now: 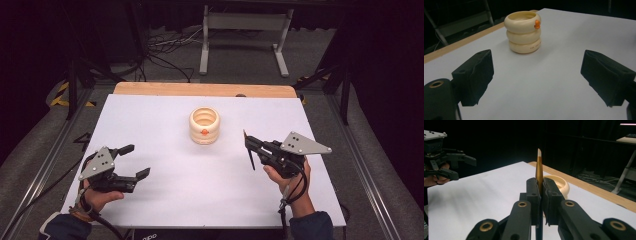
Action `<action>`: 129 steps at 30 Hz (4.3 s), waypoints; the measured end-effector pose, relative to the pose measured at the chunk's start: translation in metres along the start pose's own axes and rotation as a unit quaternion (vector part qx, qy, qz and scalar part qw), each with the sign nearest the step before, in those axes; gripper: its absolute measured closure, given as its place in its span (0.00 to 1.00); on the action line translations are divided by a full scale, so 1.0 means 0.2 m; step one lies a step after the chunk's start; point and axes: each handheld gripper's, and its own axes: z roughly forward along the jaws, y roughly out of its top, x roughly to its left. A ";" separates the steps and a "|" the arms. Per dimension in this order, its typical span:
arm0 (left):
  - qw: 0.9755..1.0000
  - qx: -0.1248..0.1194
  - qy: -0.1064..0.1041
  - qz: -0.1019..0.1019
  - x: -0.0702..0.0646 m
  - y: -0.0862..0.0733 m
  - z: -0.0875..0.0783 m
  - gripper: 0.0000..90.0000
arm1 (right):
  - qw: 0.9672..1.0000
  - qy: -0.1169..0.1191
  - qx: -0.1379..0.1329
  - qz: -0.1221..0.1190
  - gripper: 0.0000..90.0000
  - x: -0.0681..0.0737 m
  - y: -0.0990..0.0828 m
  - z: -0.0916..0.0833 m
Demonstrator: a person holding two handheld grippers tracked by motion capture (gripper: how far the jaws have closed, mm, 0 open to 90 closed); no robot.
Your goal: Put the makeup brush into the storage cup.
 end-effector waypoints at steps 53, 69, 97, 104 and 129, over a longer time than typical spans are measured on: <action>0.988 -0.033 -0.149 0.031 -0.29 0.34 0.70 0.65 | 0.998 0.049 -0.026 0.013 0.94 0.15 -0.06 0.36; 0.986 -0.040 -0.159 0.024 -0.27 0.33 0.69 0.88 | 0.998 0.055 -0.034 0.008 0.94 0.16 -0.07 0.35; 0.991 -0.026 -0.123 0.042 -0.22 0.36 0.69 0.92 | 1.000 -0.001 -0.006 -0.019 0.51 0.14 -0.07 0.22; 0.991 -0.042 -0.117 0.043 -0.19 0.41 0.67 0.92 | 0.999 -0.020 0.016 -0.037 0.40 0.11 -0.12 0.16; 0.993 -0.073 -0.089 0.029 -0.04 0.49 0.59 0.92 | 0.986 -0.112 0.086 -0.088 0.13 0.07 -0.34 -0.04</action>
